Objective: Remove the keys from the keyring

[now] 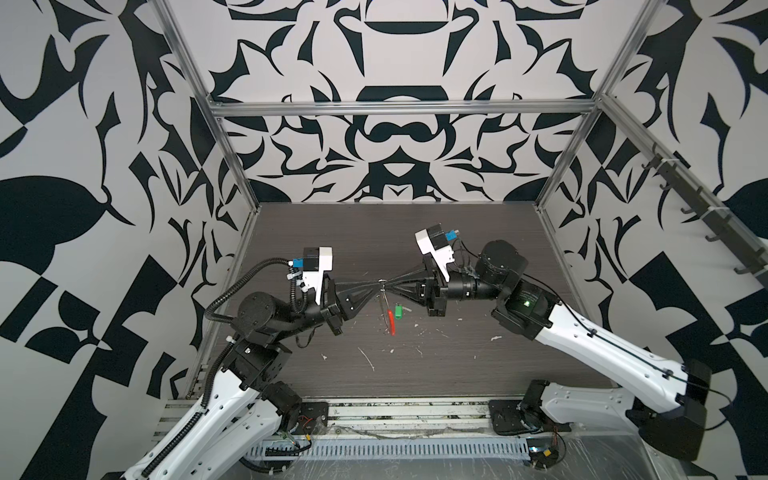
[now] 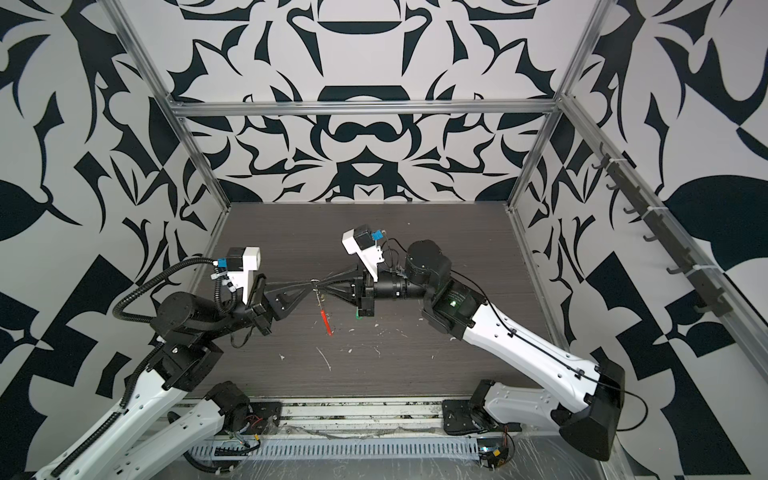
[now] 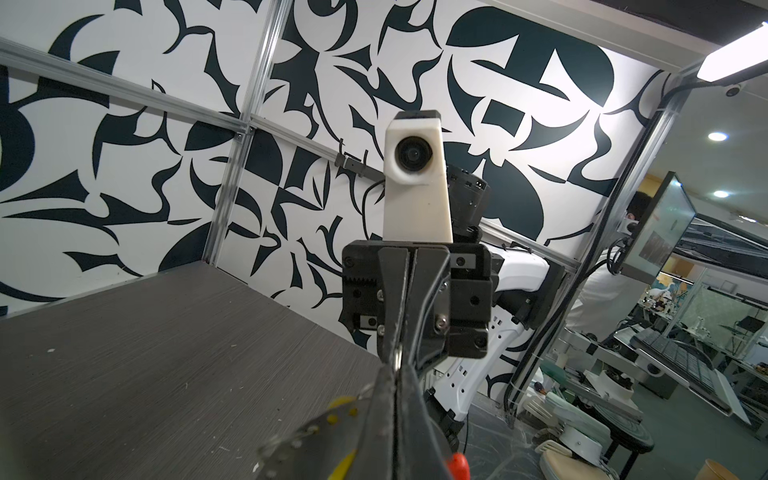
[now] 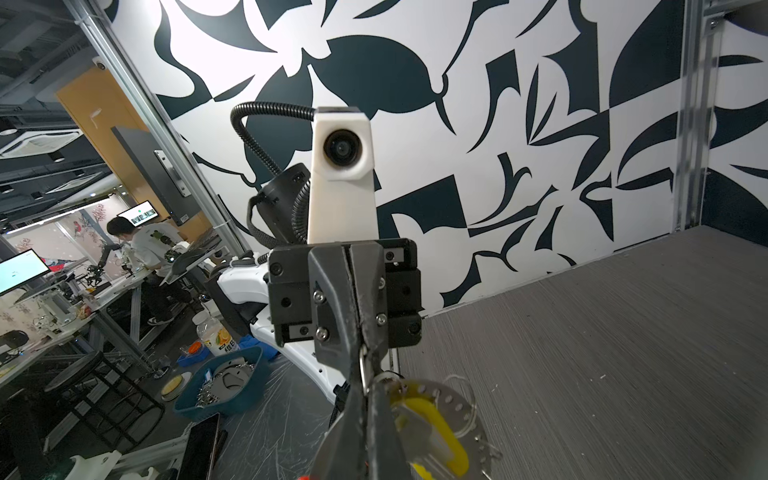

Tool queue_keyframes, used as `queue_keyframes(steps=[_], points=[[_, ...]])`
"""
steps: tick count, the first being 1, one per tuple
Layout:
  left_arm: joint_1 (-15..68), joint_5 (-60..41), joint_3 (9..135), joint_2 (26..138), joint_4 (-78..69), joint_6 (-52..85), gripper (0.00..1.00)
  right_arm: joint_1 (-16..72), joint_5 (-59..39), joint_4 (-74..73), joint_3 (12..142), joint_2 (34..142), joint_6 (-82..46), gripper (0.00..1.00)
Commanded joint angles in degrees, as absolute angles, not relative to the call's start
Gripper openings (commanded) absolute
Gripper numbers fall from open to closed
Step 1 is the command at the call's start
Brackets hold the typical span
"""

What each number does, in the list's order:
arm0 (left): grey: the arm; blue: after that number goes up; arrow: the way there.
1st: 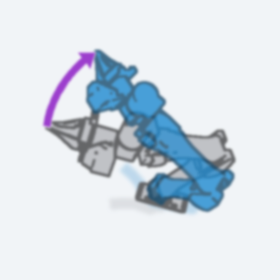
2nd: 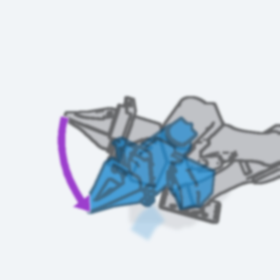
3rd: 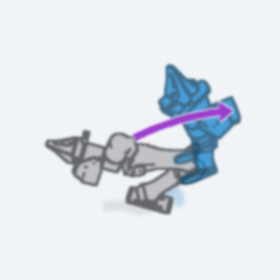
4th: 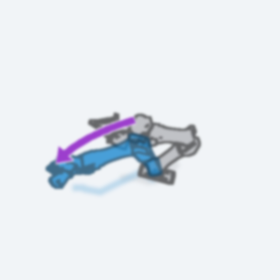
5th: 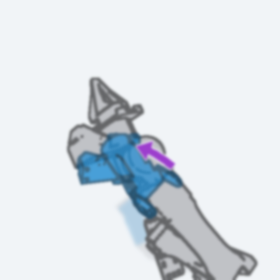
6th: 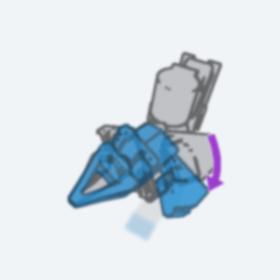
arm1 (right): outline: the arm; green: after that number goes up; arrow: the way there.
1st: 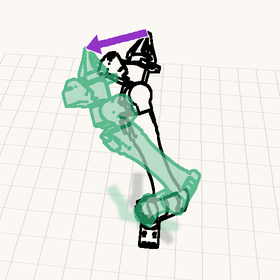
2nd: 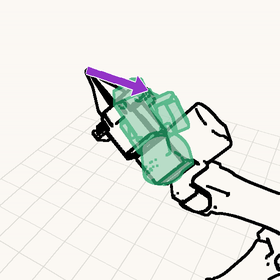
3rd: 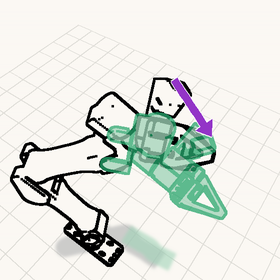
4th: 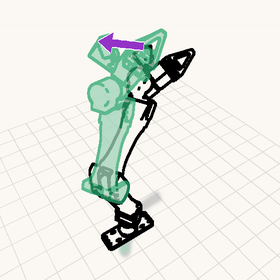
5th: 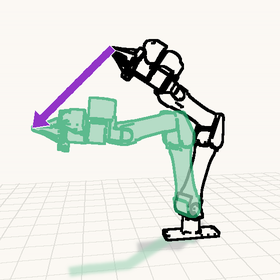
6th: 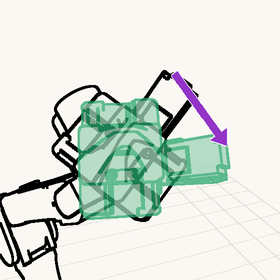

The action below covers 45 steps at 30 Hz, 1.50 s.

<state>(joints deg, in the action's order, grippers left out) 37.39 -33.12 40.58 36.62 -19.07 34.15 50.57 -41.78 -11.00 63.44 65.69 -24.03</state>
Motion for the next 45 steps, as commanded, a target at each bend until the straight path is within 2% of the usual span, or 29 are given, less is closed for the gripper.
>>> queue_keyframes(steps=[1, 3, 9, 11, 18, 26, 35, 45], points=[[37.34, -33.82, 41.14, 36.7, -20.12, 35.33, 0.0, 50.68, -40.66, -10.24, 64.9, 64.57, -22.49, 0.0], [37.35, -33.74, 41.13, 36.57, -19.67, 35.33, 0.04, 50.65, -40.65, -9.25, 65.21, 64.51, -22.17, 0.0], [37.35, -33.73, 41.6, 35.79, -17.13, 35.33, 0.36, 50.62, -39.16, -4.97, 65.74, 63.47, -20.15, 0.0], [37.35, -33.6, 41.94, 35.4, -15.84, 35.25, 0.44, 50.44, -38.6, -3.02, 65.97, 63.13, -19.32, 0.0], [37.35, -33.64, 45.11, 34.58, -6.77, 32.83, 0.54, 49.92, -38.19, 4.78, 68.25, 62.49, -16.15, 0.0], [37.35, -34.6, 53.66, 38.14, 10.13, 27.09, 0.54, 49.83, -38.32, 15.5, 73.74, 62.92, -11.36, 0.0], [37.35, -37.79, 61.2, 43.31, 20.58, 21.6, 0.34, 49.84, -40.07, 20.61, 77.84, 64.76, -10.28, 0.0], [37.35, -42.16, 66.16, 49.07, 25.2, 18.87, 0.22, 49.81, -40.27, 21.7, 78.88, 66.0, -10.63, 0.0]])
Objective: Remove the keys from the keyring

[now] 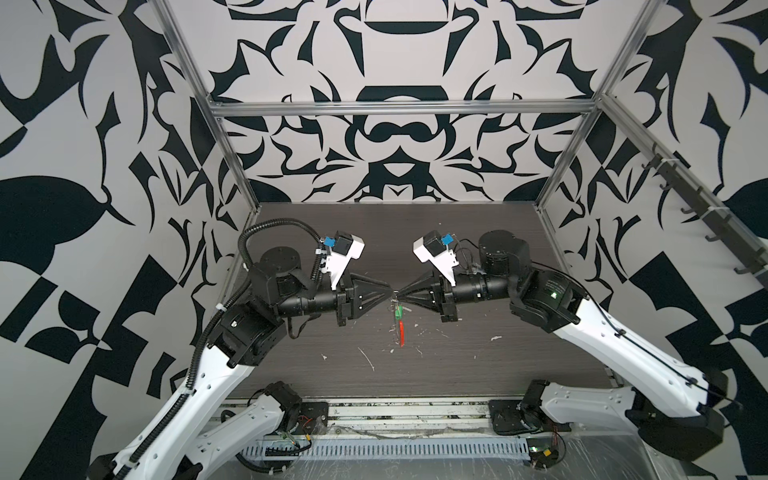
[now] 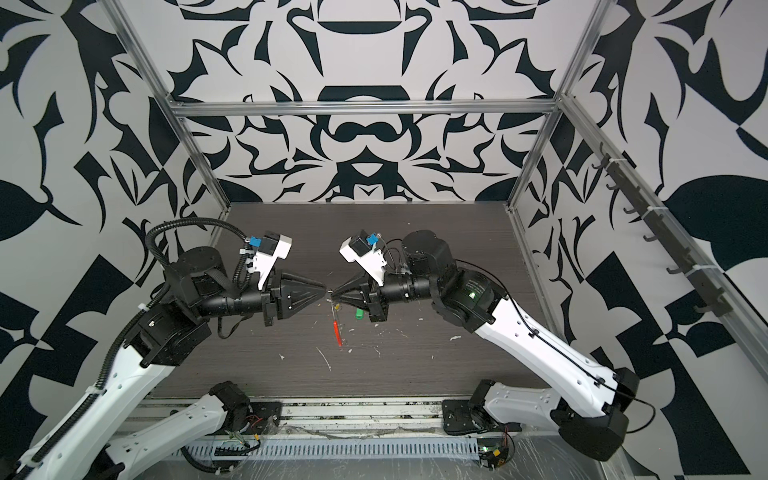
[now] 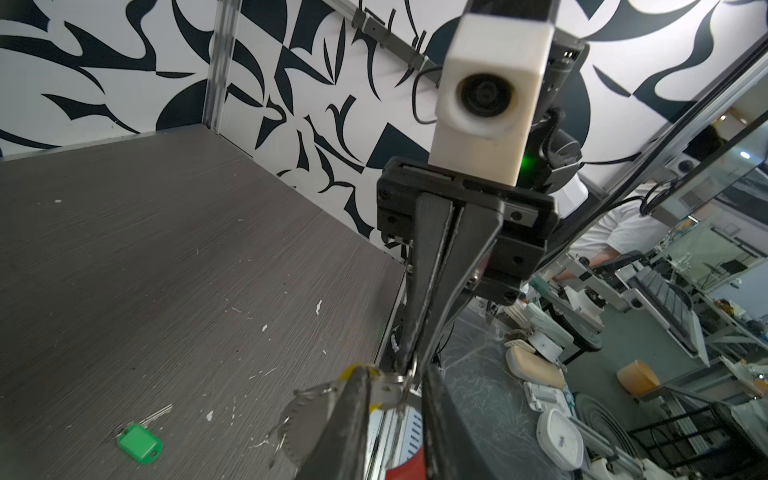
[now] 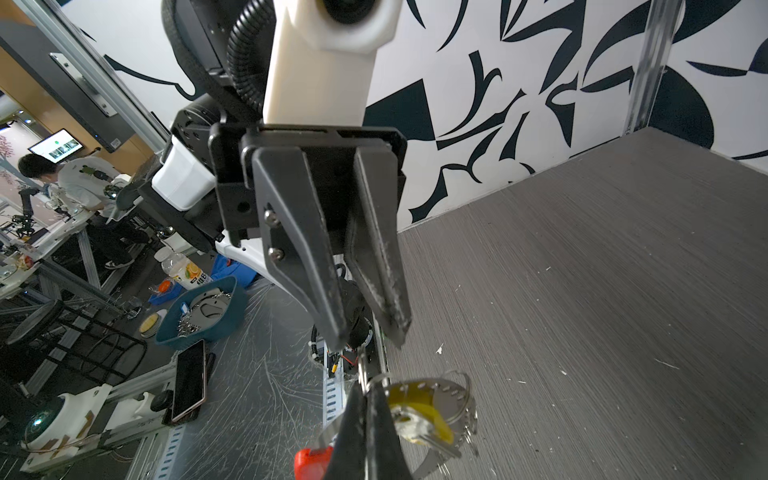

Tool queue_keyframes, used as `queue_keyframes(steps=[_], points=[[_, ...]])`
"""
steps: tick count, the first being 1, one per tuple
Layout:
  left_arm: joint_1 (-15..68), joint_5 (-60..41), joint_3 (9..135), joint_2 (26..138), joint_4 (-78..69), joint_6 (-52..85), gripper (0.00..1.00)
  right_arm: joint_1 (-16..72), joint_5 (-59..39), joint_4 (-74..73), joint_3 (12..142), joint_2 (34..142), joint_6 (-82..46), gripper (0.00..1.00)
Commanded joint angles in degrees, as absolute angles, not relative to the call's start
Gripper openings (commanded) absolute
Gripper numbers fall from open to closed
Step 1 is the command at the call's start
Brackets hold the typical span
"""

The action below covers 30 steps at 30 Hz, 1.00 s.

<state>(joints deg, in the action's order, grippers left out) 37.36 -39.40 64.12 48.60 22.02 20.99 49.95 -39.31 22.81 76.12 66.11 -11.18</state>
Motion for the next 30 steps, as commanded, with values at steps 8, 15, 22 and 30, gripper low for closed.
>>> queue_keyframes(steps=[8, 15, 22, 30], points=[[37.35, -44.25, 67.85, 50.84, 26.92, 18.02, 0.14, 49.79, -39.4, 21.91, 79.19, 66.01, -10.63, 0.0], [37.35, -44.12, 67.94, 50.98, 27.77, 18.02, 0.14, 49.83, -38.41, 21.57, 79.3, 65.92, -10.75, 0.0], [37.35, -44.21, 67.46, 50.98, 26.63, 18.66, 0.02, 49.83, -39.09, 20.68, 79.21, 66.35, -11.58, 0.0], [37.35, -40.76, 62.82, 48.01, 18.18, 21.26, 0.0, 49.83, -38.95, 17.48, 77.81, 65.51, -12.57, 0.0]])
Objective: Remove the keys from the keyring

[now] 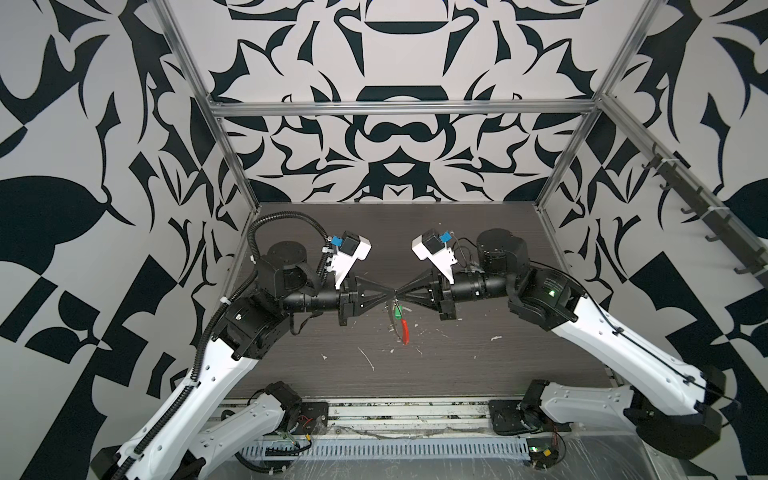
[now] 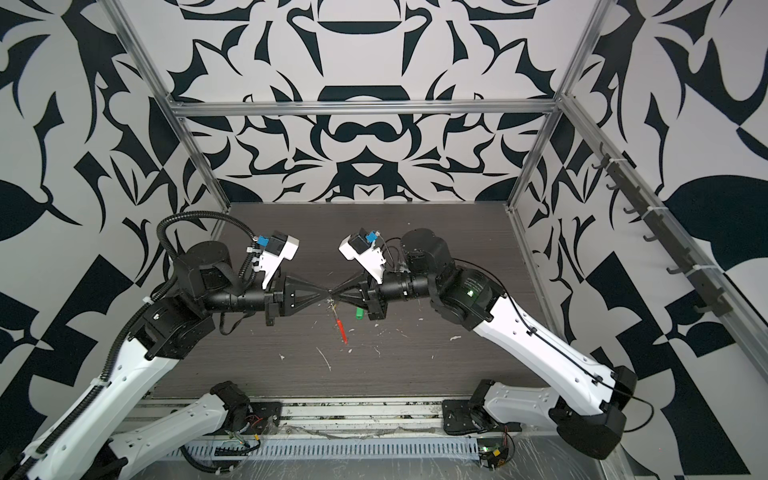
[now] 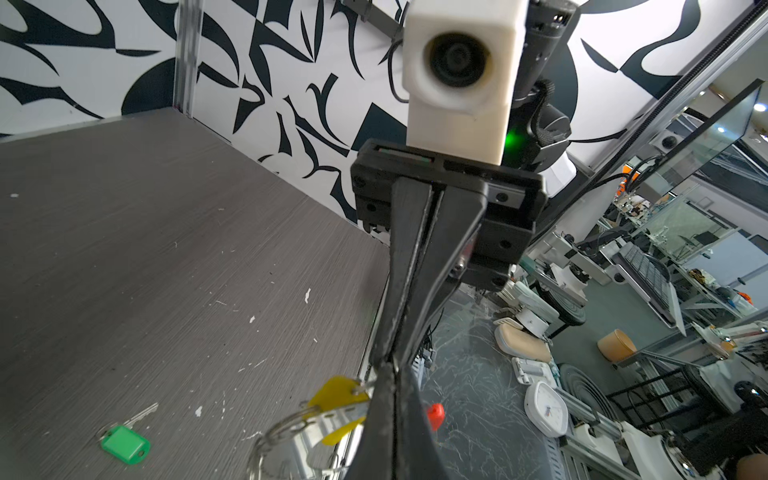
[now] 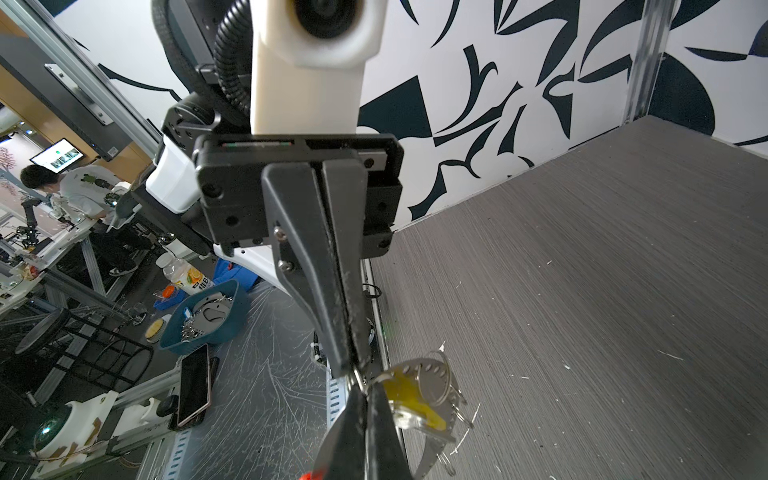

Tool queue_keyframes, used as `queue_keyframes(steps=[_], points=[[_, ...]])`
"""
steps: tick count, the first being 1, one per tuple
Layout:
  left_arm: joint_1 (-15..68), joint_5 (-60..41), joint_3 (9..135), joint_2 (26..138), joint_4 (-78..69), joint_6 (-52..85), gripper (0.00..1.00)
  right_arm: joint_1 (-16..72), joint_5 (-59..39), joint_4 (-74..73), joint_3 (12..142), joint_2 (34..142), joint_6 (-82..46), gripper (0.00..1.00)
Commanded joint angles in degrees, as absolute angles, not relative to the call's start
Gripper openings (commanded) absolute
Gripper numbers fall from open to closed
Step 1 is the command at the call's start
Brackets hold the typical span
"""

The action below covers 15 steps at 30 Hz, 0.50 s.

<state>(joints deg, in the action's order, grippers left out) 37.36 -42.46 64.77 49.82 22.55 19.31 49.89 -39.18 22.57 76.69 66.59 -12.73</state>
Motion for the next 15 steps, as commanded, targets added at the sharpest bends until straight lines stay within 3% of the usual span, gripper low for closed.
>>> queue_keyframes(steps=[1, 9, 15], points=[[37.35, -40.4, 61.85, 47.33, 16.7, 21.56, 0.0, 49.82, -38.42, 17.18, 77.58, 65.16, -12.48, 0.0], [37.35, -39.65, 55.65, 42.83, 4.02, 24.37, 0.0, 49.91, -30.95, 10.49, 70.72, 59.68, -11.29, 0.38], [37.35, -39.83, 51.92, 40.91, -5.21, 27.01, 0.0, 50.19, -31.85, 6.73, 66.66, 58.71, -10.72, 0.46]])
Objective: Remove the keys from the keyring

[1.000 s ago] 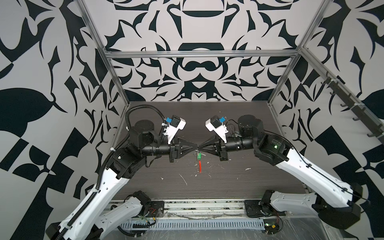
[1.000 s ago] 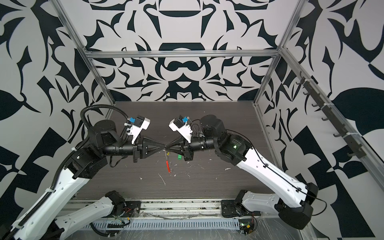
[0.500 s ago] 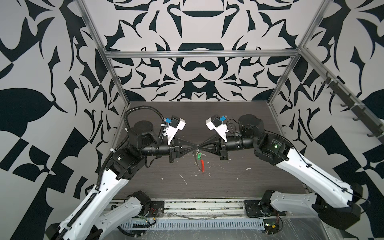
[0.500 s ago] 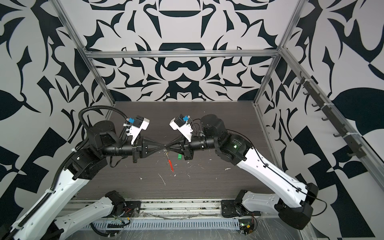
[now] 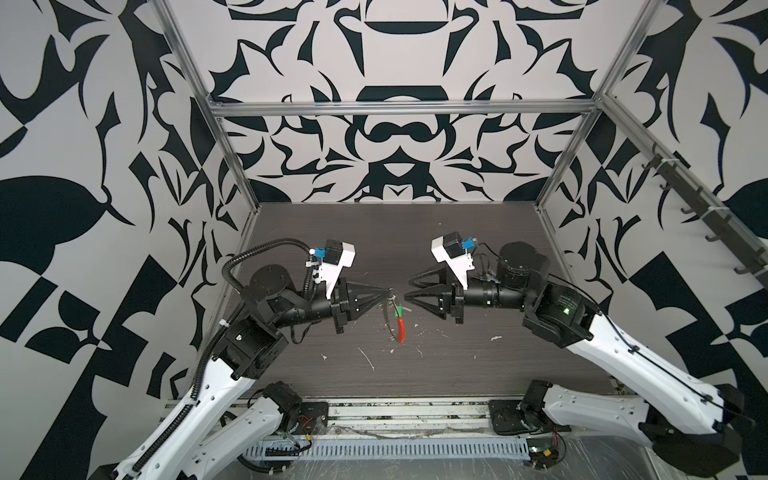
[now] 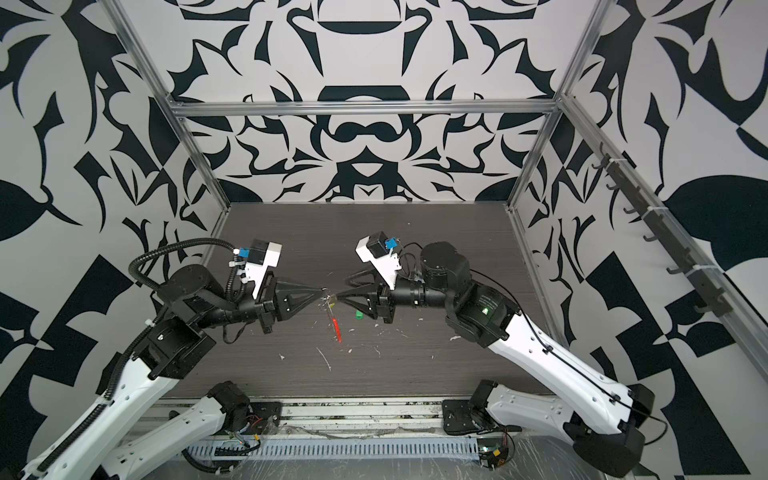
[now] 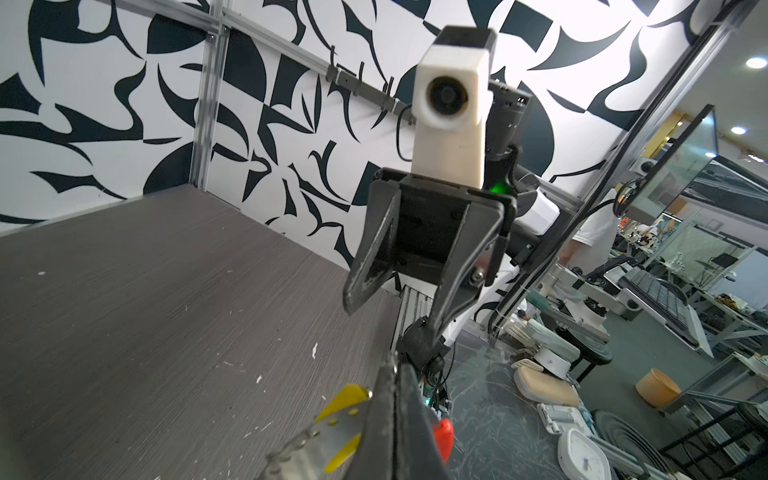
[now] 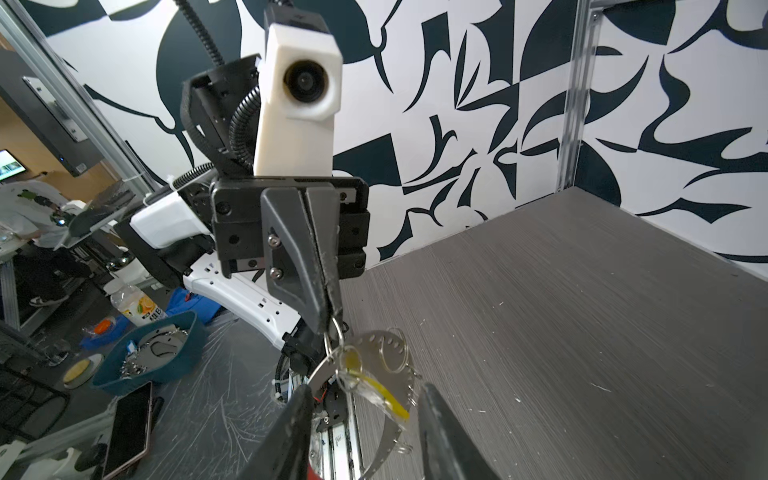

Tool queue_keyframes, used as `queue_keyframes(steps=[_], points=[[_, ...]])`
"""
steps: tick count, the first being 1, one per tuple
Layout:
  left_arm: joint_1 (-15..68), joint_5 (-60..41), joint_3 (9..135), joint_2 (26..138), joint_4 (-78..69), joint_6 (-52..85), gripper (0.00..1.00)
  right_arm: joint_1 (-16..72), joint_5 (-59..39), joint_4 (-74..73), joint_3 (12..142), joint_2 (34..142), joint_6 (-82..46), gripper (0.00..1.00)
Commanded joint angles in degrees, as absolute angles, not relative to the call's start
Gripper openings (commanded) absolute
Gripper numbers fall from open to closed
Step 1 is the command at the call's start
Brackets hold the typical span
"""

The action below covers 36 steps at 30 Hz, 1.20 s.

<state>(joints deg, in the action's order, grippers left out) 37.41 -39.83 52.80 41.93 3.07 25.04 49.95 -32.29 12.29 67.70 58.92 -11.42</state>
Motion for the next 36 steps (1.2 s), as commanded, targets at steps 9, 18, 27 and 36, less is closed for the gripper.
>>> queue_keyframes(steps=[9, 18, 27, 36], points=[[37.35, -41.95, 49.53, 40.88, -12.13, 30.39, 0.0, 52.16, -33.41, 2.84, 64.34, 58.93, -9.47, 0.5], [37.35, -44.47, 49.39, 41.46, -13.41, 31.81, 0.0, 52.85, -32.99, 2.34, 64.66, 59.89, -8.44, 0.51], [37.35, -40.86, 48.34, 40.03, -14.01, 31.64, 0.0, 52.99, -34.54, 2.71, 65.21, 60.12, -8.35, 0.16], [37.35, -38.04, 47.41, 39.57, -16.56, 32.49, 0.0, 53.32, -35.87, 3.08, 65.47, 60.88, -8.61, 0.0]])
